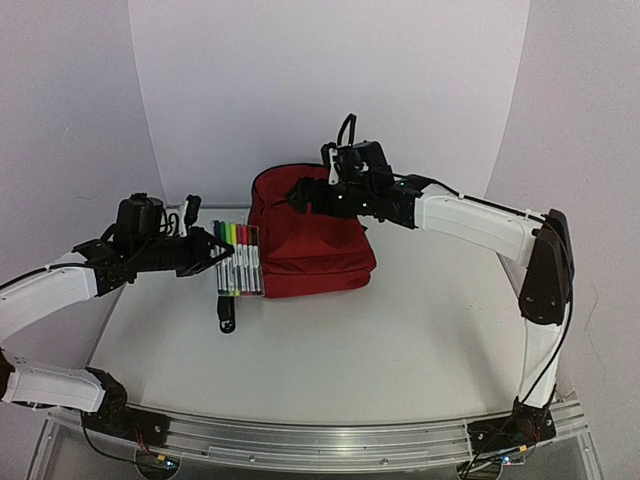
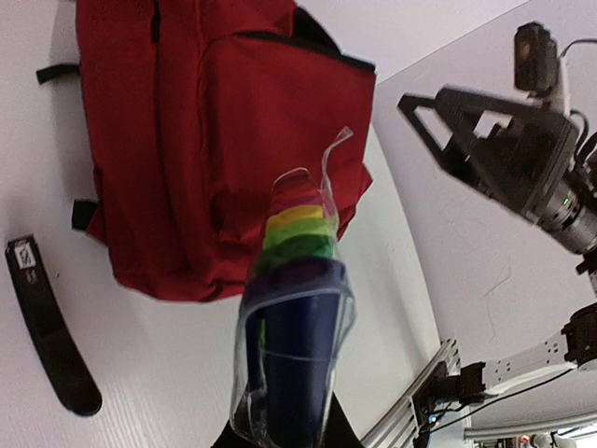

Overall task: Pack the student bag
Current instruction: Adjust the student bag at the center of the board.

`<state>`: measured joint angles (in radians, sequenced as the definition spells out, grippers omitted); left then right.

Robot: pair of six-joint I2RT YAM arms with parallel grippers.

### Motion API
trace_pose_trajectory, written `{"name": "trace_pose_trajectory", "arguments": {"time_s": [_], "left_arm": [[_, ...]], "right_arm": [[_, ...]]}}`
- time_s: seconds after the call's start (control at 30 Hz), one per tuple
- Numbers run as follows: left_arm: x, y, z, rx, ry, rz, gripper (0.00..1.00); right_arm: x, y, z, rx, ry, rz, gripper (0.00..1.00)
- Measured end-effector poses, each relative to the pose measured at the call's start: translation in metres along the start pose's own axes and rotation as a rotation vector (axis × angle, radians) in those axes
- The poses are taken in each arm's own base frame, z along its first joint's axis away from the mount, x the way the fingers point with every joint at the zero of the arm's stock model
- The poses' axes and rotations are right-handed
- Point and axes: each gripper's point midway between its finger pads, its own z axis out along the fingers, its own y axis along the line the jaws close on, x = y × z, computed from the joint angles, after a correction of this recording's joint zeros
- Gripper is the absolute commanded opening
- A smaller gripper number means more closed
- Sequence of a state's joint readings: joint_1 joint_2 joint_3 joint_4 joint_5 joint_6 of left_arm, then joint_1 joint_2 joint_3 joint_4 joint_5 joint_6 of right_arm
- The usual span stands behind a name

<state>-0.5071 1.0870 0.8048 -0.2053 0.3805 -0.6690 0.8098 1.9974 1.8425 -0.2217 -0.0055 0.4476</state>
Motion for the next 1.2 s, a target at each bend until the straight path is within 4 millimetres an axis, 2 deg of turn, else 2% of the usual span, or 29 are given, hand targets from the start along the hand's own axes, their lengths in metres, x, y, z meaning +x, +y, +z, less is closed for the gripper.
{"name": "trace_pose_trajectory", "arguments": {"time_s": [0.17, 0.27, 0.4, 0.5, 0.7, 0.83, 0.9, 0.97, 1.0, 1.03, 1.13, 1.2], "left_arm": [[-0.035, -0.024, 0.012, 0.111, -0.123, 0.026, 0.00], [-0.058, -0.048, 0.018, 0.208, -0.174, 0.059, 0.00], [-0.078, -0.082, 0.017, 0.350, -0.212, 0.113, 0.00], [-0.084, -0.101, 0.017, 0.433, -0.204, 0.144, 0.00], [-0.085, -0.114, 0.025, 0.529, -0.148, 0.159, 0.00], [-0.080, -0.121, 0.028, 0.574, -0.100, 0.168, 0.00], [-0.078, -0.123, 0.030, 0.588, -0.082, 0.167, 0.09], [-0.079, -0.123, 0.033, 0.596, -0.065, 0.168, 0.39], [-0.079, -0.123, 0.036, 0.597, -0.058, 0.174, 0.60], [-0.079, -0.122, 0.039, 0.584, -0.054, 0.186, 0.72], [-0.081, -0.111, 0.049, 0.488, -0.047, 0.182, 0.87], [-0.086, -0.088, 0.059, 0.346, -0.061, 0.165, 0.92]], "right_arm": [[0.030, 0.028, -0.010, -0.207, 0.101, -0.001, 0.98], [0.049, 0.037, -0.023, -0.308, 0.162, 0.007, 0.98], [0.050, 0.042, -0.033, -0.400, 0.175, 0.019, 0.92], [0.043, 0.045, -0.037, -0.466, 0.166, 0.027, 0.79], [0.027, 0.061, -0.049, -0.604, 0.137, 0.034, 0.57], [0.016, 0.074, -0.058, -0.696, 0.103, 0.048, 0.18], [0.012, 0.077, -0.062, -0.725, 0.091, 0.059, 0.01], [0.011, 0.077, -0.067, -0.733, 0.079, 0.066, 0.00], [0.010, 0.075, -0.069, -0.727, 0.071, 0.074, 0.00], [0.009, 0.073, -0.071, -0.711, 0.057, 0.074, 0.00], [0.004, 0.057, -0.080, -0.621, -0.003, 0.076, 0.00], [-0.005, 0.045, -0.088, -0.546, -0.059, 0.070, 0.00]]}}
